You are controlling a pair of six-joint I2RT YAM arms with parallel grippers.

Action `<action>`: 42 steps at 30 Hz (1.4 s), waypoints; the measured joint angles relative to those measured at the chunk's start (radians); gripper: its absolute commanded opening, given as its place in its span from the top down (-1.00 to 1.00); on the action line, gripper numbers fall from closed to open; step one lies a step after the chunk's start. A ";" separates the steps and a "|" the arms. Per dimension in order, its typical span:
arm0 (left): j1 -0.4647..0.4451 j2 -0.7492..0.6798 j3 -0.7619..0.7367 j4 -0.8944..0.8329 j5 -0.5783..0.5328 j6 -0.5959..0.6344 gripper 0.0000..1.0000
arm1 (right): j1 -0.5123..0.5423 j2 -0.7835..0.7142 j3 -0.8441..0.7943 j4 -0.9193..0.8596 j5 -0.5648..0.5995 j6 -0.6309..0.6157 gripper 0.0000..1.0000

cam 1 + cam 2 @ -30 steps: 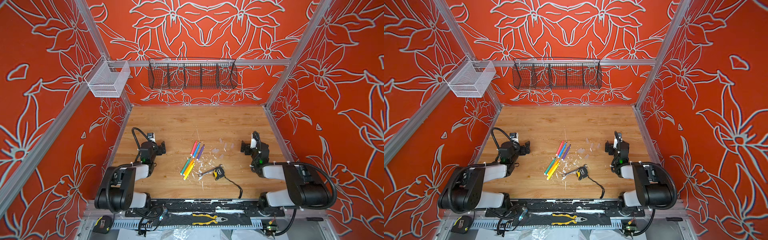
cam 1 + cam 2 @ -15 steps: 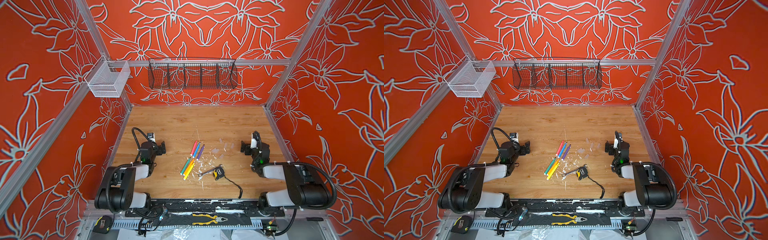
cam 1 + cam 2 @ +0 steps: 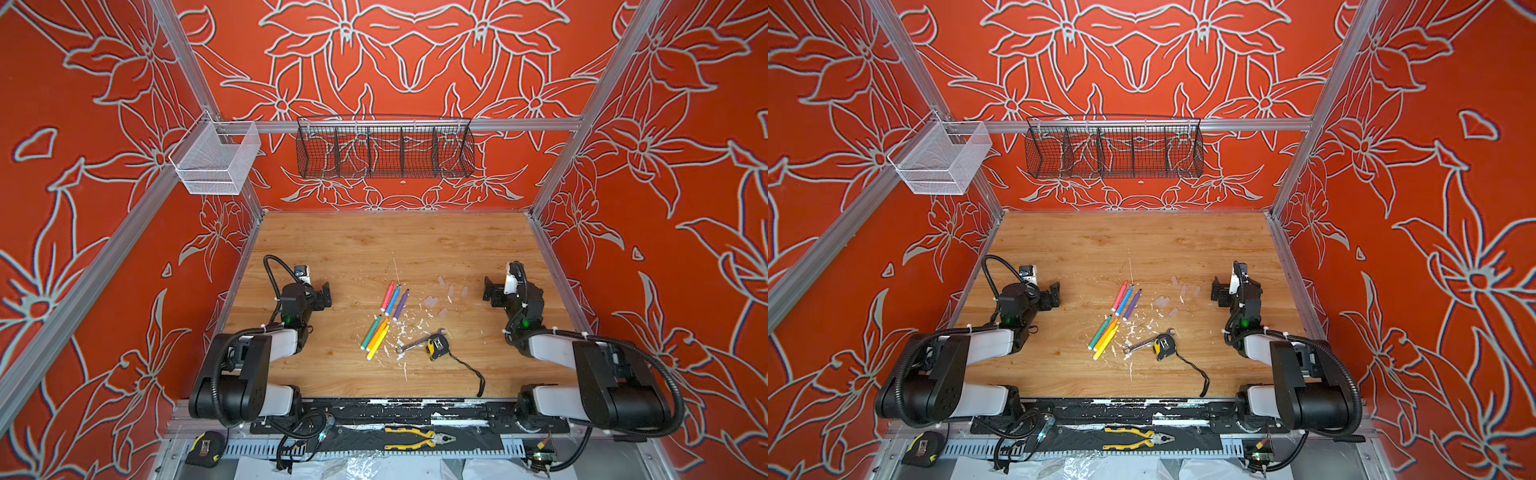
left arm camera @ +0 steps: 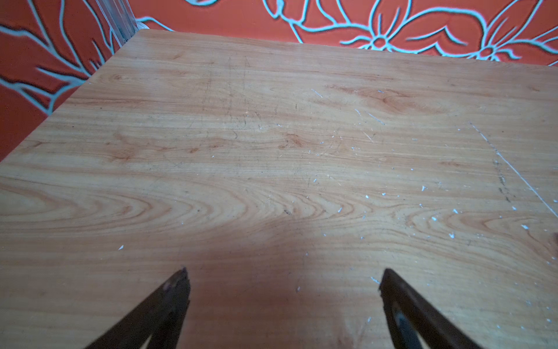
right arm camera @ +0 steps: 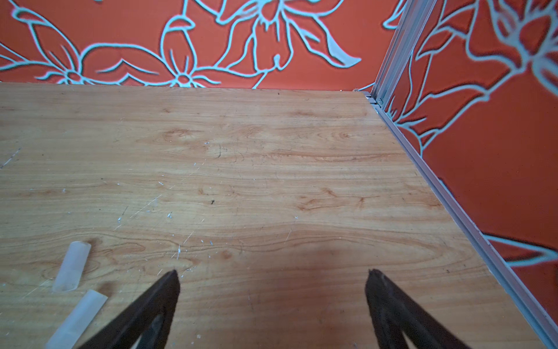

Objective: Insert the pens into the pen caps

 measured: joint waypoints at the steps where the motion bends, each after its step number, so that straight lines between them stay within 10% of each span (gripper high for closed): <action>1: 0.000 -0.039 0.003 -0.043 -0.013 -0.006 -0.94 | 0.000 -0.037 0.000 -0.035 0.010 0.009 -0.95; 7: 0.001 -0.290 0.173 -0.369 -0.094 -0.151 -0.94 | -0.005 -0.394 0.108 -0.447 0.121 0.174 -0.95; 20: 0.021 -0.286 0.298 -0.726 0.348 -0.473 -0.94 | -0.011 -0.916 0.078 -0.832 -0.174 0.581 -0.95; 35: 0.047 -0.481 0.437 -1.051 0.258 -0.711 -0.94 | -0.011 -0.451 0.347 -1.270 -0.177 0.731 -0.95; 42: 0.047 -0.593 0.405 -1.094 0.323 -0.649 -0.94 | -0.011 -0.528 0.312 -1.392 -0.029 0.906 -0.95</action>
